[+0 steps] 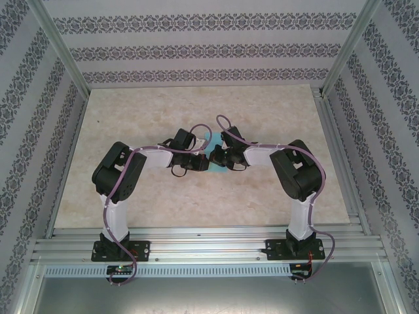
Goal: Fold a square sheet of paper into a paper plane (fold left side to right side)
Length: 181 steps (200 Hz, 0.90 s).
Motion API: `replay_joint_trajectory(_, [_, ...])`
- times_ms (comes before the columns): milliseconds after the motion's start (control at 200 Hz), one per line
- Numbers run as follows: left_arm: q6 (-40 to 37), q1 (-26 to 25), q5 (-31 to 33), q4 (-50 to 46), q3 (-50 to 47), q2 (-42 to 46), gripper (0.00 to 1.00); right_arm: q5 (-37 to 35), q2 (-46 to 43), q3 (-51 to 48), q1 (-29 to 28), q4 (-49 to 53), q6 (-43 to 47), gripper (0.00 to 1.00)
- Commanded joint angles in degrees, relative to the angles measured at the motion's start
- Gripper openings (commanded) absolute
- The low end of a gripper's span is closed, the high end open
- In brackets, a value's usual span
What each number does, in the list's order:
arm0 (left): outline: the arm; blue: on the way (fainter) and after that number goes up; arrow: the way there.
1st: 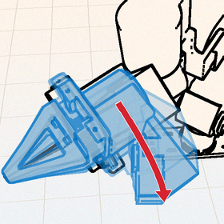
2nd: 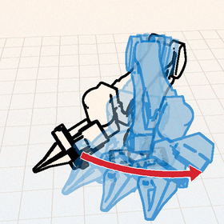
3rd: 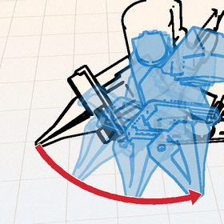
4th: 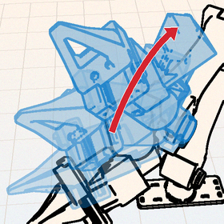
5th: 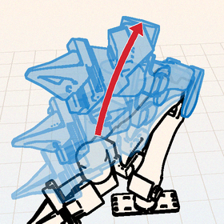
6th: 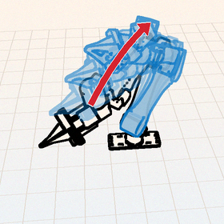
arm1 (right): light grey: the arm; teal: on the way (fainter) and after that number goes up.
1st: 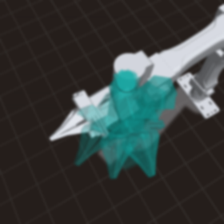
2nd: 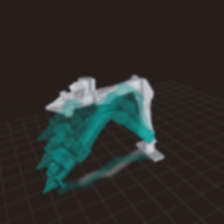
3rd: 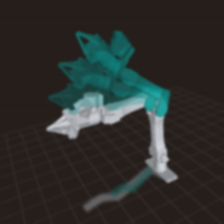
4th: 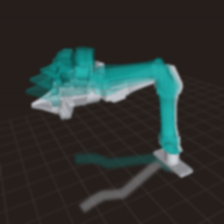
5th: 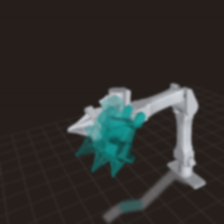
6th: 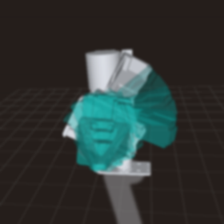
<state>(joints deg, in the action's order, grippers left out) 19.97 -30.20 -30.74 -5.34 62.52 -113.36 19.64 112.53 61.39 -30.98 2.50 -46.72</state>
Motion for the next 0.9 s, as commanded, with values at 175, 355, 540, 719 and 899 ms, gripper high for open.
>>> replay_joint_trajectory(175, [-2.1, -0.6, 6.9, -5.7, -3.3, -2.1, 0.07, -5.6, 2.0, 0.0, 2.5, 4.0, 7.0, 0.08])
replay_joint_trajectory(355, [-2.4, -0.6, 7.2, -5.5, -4.3, -2.8, 0.07, -5.6, 2.3, 0.7, 5.2, 3.7, 9.3, 0.08])
replay_joint_trajectory(540, [-2.5, -0.6, 7.3, -5.3, -4.9, -2.8, 0.06, -5.2, 2.8, 1.0, 8.0, 2.8, 10.4, 0.08])
replay_joint_trajectory(719, [-2.6, -0.6, 7.1, -5.3, -4.8, -2.7, 0.06, -5.2, 3.3, 2.1, 10.3, 3.6, 11.2, 0.08])
replay_joint_trajectory(899, [-2.7, -0.7, 7.1, -5.4, -4.8, -2.5, 0.06, -5.4, 3.3, 2.4, 12.8, 4.0, 11.9, 0.09])
